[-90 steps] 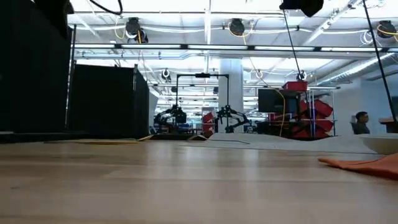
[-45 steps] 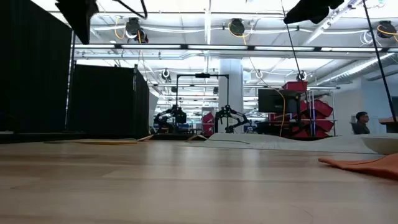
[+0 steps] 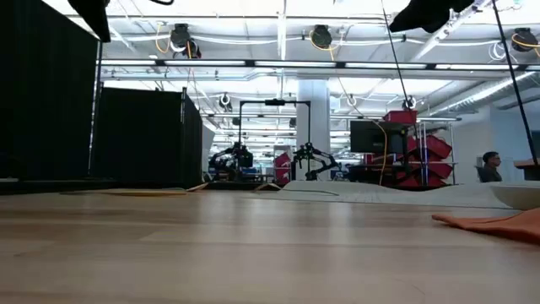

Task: Set table place
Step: Move the orange cup to the top center of the table

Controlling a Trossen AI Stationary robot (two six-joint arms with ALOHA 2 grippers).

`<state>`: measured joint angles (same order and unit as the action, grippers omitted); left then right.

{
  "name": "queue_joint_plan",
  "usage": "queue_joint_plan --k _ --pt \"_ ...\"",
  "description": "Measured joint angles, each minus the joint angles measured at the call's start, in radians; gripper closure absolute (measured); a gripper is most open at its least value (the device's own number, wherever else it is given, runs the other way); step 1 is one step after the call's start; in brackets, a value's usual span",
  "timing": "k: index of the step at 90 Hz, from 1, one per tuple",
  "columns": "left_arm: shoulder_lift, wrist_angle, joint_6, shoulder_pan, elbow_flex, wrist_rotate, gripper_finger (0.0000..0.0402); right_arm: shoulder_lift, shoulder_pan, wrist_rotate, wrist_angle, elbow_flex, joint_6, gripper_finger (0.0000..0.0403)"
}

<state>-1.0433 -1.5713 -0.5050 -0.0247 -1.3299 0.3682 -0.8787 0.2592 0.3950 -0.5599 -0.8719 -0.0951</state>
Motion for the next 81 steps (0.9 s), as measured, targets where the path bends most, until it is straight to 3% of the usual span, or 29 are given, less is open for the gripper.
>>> queue_joint_plan --k 6,20,50,81 --pt "0.007 -0.001 0.023 0.04 0.022 -0.025 0.0402 0.0 0.0 -0.001 0.019 0.0 0.003 0.03" --pt "0.024 0.002 0.008 0.028 0.099 -0.24 0.0402 0.0 0.0 -0.002 0.012 0.0 0.003 0.03" --pt "0.181 0.001 -0.252 -0.237 0.23 -0.311 0.0402 0.0 0.0 -0.003 0.011 0.001 0.002 0.03" --pt "0.148 0.001 -0.378 -0.49 0.364 -0.421 0.0402 0.001 0.0 -0.003 0.051 0.002 0.021 0.03"
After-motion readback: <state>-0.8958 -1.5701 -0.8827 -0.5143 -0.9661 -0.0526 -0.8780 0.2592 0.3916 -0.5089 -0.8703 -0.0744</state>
